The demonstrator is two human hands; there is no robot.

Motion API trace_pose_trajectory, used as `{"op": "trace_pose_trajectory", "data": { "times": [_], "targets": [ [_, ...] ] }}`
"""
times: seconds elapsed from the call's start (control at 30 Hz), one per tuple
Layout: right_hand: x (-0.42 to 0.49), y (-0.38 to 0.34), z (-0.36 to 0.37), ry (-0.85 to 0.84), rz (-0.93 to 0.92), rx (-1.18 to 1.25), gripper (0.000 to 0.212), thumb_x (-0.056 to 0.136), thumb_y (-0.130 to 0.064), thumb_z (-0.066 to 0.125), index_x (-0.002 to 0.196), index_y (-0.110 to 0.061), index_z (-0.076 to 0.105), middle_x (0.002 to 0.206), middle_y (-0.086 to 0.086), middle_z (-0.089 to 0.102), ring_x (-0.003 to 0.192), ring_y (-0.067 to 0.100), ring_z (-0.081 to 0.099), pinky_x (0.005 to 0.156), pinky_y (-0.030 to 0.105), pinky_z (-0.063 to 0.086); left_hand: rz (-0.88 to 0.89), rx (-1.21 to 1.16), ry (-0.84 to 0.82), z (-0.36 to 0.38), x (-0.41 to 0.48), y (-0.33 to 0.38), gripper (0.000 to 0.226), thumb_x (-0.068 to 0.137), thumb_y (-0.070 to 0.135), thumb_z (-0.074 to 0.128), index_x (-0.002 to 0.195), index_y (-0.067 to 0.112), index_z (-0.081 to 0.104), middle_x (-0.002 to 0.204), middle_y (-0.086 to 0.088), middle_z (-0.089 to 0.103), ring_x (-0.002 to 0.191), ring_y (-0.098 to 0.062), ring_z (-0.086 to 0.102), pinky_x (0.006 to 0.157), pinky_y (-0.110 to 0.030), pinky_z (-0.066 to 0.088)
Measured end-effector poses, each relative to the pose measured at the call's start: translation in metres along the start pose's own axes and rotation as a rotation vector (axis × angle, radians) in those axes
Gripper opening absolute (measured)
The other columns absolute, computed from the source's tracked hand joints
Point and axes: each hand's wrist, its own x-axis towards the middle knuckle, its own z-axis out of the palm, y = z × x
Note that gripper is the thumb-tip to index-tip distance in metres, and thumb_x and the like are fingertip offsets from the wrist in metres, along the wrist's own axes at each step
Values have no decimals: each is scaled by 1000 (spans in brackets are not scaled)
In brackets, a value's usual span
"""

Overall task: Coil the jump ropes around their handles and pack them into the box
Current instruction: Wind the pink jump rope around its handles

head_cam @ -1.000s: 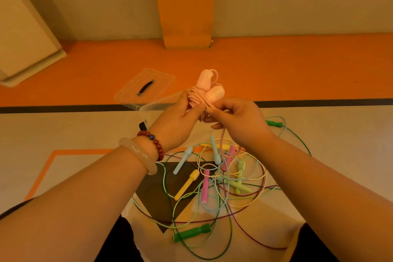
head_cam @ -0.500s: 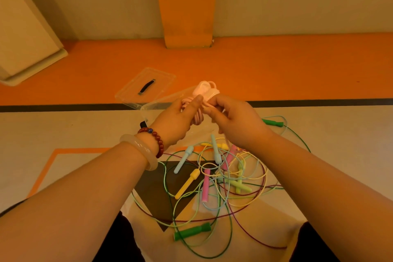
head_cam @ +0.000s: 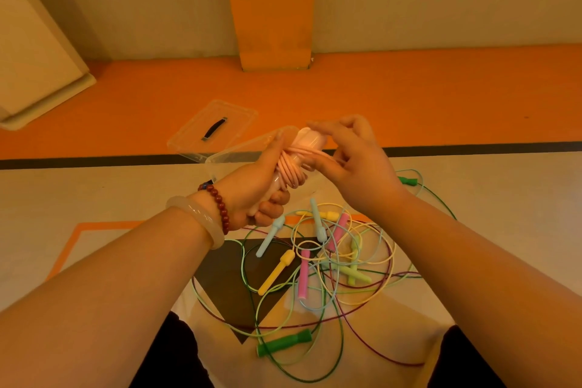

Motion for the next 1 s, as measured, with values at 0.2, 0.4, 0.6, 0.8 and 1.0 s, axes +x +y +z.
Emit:
{"op": "trace_pose_trajectory", "data": {
  "times": [0.2, 0.4, 0.6, 0.8, 1.0],
  "targets": [
    [-1, 3, 2, -102, 176, 177, 38, 87, -36, 64, 122, -42, 48, 121, -4, 52, 70, 9, 51, 55, 16, 42, -1, -35, -115, -3, -2, -4, 81, 52, 87, 43, 93, 18, 52, 47, 3, 37, 33, -7, 31, 40, -14, 22],
    [2, 4, 2, -116, 245, 312, 37, 88, -34, 64, 123, -32, 50, 101, 0, 62, 57, 3, 50, 47, 19, 41, 218, 264, 188, 15, -7, 0, 81, 68, 77, 21, 91, 11, 61, 65, -11, 61, 45, -14, 55, 48, -23, 45],
    [5, 3, 7, -62, 287, 175, 43, 87, -44, 64, 125, -30, 51, 94, -12, 59, 68, 1, 53, 53, 15, 40, 386, 542, 406, 21, -5, -4, 68, 94, 60, 18, 101, 11, 64, 81, -13, 73, 65, -20, 72, 71, -43, 57],
    [7, 1, -8, -162, 213, -41, 40, 91, -49, 51, 127, -32, 47, 98, -11, 57, 80, 0, 54, 62, 14, 39, 413, 401, 335, 30, -8, -11, 50, 82, 65, 35, 108, 23, 47, 77, -4, 68, 47, -18, 61, 44, -31, 53],
    [5, -1, -13, -142, 113, -57, 10, 94, -37, 54, 93, -27, 53, 76, -13, 54, 64, -12, 49, 53, 7, 36, 383, 469, 209, 23, -10, -10, 58, 73, 67, 37, 105, 21, 51, 85, -13, 72, 44, -15, 60, 43, -28, 52]
  ]
}}
